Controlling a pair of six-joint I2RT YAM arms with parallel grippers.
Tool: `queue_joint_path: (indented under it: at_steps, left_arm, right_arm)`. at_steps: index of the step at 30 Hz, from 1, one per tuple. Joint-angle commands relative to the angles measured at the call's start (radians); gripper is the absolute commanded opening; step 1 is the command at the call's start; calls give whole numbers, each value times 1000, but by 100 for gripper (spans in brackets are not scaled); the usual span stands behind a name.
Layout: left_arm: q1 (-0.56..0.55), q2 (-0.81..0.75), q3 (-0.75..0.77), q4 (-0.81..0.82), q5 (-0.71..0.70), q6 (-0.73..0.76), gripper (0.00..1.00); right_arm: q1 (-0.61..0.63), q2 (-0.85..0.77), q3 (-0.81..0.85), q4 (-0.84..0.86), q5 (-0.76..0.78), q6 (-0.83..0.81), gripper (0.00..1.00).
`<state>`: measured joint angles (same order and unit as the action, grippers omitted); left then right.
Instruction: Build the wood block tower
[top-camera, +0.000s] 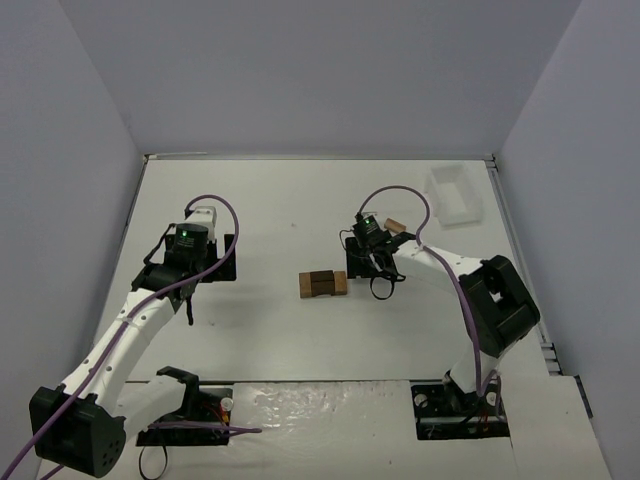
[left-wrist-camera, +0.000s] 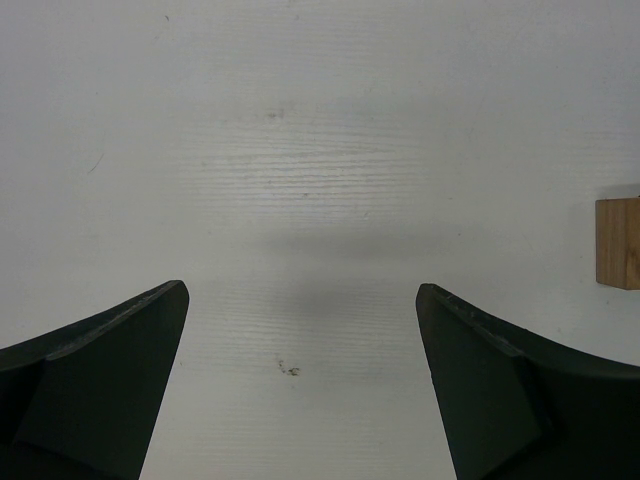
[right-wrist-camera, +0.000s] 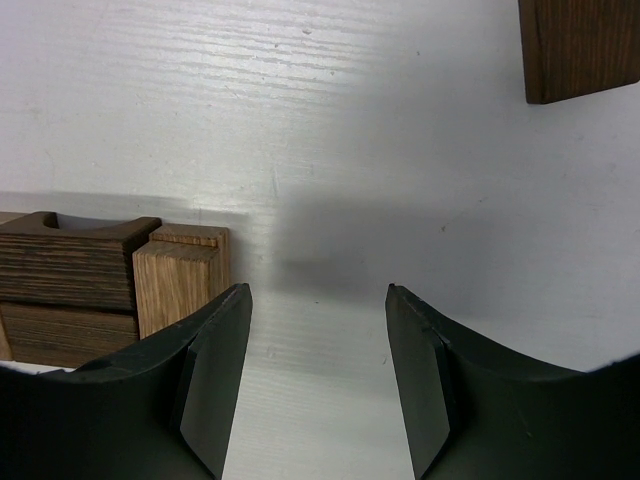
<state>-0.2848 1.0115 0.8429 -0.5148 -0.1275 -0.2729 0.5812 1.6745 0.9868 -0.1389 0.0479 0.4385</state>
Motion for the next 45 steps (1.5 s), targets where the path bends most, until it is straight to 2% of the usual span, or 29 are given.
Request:
queue_joint_path:
  at_steps: [1,31,45]
  left_arm:
    - [4,-3,29,41,8,9,97]
    - [4,1,31,39,2,11,97]
    - [4,1,31,38,2,11,97]
  right_arm:
    - [-7,20,53,2,9,-31,53]
    - [8,47,104,2,-29,-43,53]
    - [-26,2,96,-1,-1,-50,53]
